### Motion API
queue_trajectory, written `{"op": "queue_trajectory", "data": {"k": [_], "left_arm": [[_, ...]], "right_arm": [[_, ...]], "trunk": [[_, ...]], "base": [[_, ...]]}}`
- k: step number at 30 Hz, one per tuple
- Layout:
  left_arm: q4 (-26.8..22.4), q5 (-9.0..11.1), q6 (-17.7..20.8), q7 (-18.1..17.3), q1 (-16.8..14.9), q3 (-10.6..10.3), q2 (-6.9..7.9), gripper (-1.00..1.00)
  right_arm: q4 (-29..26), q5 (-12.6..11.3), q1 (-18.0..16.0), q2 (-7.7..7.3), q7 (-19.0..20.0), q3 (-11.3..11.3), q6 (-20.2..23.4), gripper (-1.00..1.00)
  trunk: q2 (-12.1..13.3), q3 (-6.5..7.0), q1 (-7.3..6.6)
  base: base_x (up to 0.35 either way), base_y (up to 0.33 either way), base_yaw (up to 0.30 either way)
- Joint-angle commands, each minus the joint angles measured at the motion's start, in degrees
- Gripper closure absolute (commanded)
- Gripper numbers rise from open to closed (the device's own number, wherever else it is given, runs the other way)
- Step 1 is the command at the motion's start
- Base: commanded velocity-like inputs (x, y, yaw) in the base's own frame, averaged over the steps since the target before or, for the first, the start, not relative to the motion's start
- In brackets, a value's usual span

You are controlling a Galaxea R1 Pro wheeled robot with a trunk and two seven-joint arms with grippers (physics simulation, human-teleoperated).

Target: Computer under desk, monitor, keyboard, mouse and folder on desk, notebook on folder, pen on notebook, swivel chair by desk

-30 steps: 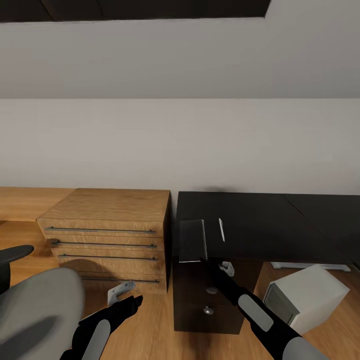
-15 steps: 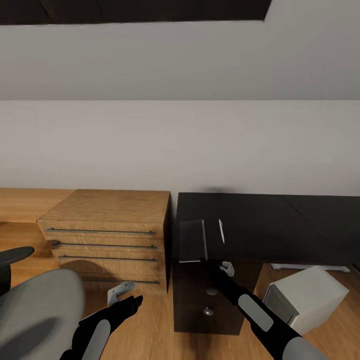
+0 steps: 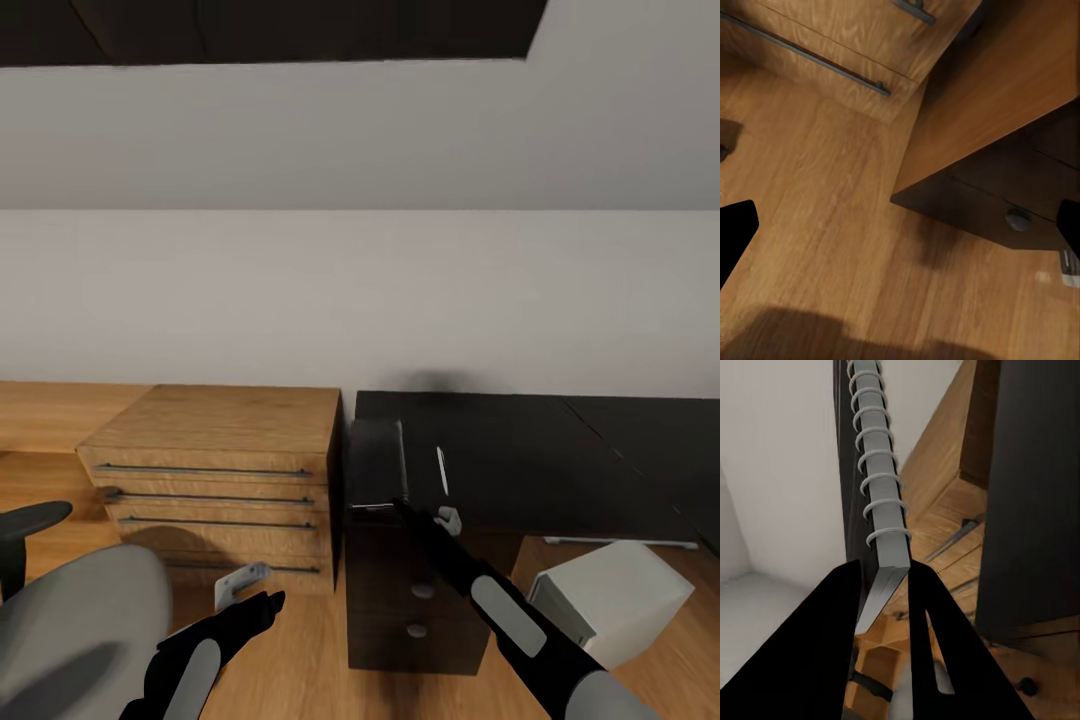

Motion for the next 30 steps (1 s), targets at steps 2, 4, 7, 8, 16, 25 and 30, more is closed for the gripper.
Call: {"op": "queue_trajectory", "data": {"k": [2,4,7,8,16,25,30], "left_arm": [[-0.1,0.6,0.1,0.6,0.0,0.0,-0.01,-1.0],[-0.1,0.6,0.1,0.5,0.0,-0.1,-0.03,-1.0],[-0.1,0.6,0.1,0.5,0.0,-0.1,0.0,-1.0],[-0.1,0.6,0.1,0.5,0.0,-0.1,0.0,-1.0],[0.8,0.5,0.1,0.4,0.0,-0.1,-0.02,-1.0],[1.1,0.4,0.1,0.3,0.0,-0.1,0.02,-1.0],[1.1,0.4,0.0,0.3,0.0,-0.1,0.03,-1.0]], "right_arm": [[-1.3,-0.6,0.1,-0.27,-0.2,0.1,0.2,1.0],[-2.2,-0.7,0.2,-0.73,-0.3,0.1,0.3,1.0],[-4.2,-0.9,0.3,-2.15,-0.7,0.2,0.3,1.0],[-5.5,-1.0,0.4,-2.93,-1.1,0.2,0.3,1.0],[-18.0,-1.0,4.9,-6.05,-8.6,0.1,0.3,1.0],[-31.4,-0.8,8.7,-10.65,-21.7,0.1,0.3,1.0],[-34.4,-0.8,9.9,-12.25,-23.6,0.2,0.2,1.0]], "trunk": [[0.8,0.3,-0.45],[1.6,0.66,-0.89],[2.8,1.2,-1.55],[3.2,1.38,-1.77],[3.6,1.56,-1.99],[3.6,1.56,-1.99],[3.6,1.56,-1.99]], "base": [[0.0,0.0,0.0],[0.0,0.0,0.0],[0.0,0.0,0.0],[0.0,0.0,0.0],[0.0,0.0,0.0],[0.0,0.0,0.0],[0.0,0.0,0.0]]}}
